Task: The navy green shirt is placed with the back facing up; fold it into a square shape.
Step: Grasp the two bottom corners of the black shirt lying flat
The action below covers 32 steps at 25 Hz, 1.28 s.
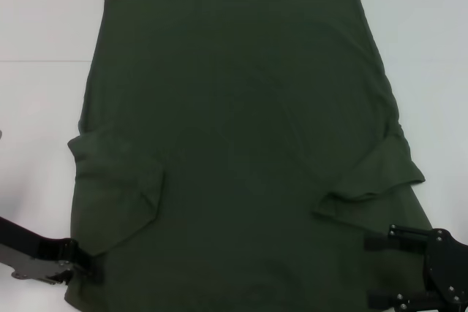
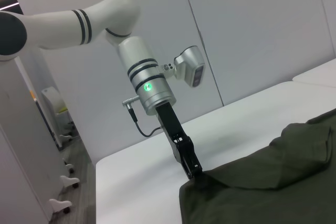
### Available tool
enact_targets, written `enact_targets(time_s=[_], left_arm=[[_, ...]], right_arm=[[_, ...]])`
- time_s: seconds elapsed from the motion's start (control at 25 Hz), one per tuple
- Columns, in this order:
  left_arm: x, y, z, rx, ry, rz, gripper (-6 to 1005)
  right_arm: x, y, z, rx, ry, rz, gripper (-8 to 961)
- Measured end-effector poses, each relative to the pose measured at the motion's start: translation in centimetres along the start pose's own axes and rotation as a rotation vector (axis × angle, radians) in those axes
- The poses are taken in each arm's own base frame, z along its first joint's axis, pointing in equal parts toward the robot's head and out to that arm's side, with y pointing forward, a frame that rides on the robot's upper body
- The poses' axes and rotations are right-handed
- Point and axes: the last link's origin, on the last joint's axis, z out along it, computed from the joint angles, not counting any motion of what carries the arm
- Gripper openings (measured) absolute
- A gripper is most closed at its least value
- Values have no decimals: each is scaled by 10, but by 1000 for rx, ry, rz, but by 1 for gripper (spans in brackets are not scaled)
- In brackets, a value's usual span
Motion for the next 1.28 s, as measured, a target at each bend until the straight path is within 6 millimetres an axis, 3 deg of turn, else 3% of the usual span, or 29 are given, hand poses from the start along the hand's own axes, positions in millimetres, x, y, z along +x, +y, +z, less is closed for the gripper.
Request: enact_targets(time_s=[0.16,0.56,0.8,1.08,1.28], left_arm=[[0,0,0,-1,1,-1,371],[-1,0,-1,-16,1,-10,156],[-2,0,-5,-53,7,5,19],[0,-6,-16,-96,49,16,19],[-2,-8,-16,-120,60,34,19]], right_arm=[[0,0,0,0,-1,0,923],[-1,-1,-5,30,-27,34,922],[-12,-16,-45,200,-105,229,922],[-34,-34,-102,422,-75,554,922],[-49,-45,-118,506,43,755,921]])
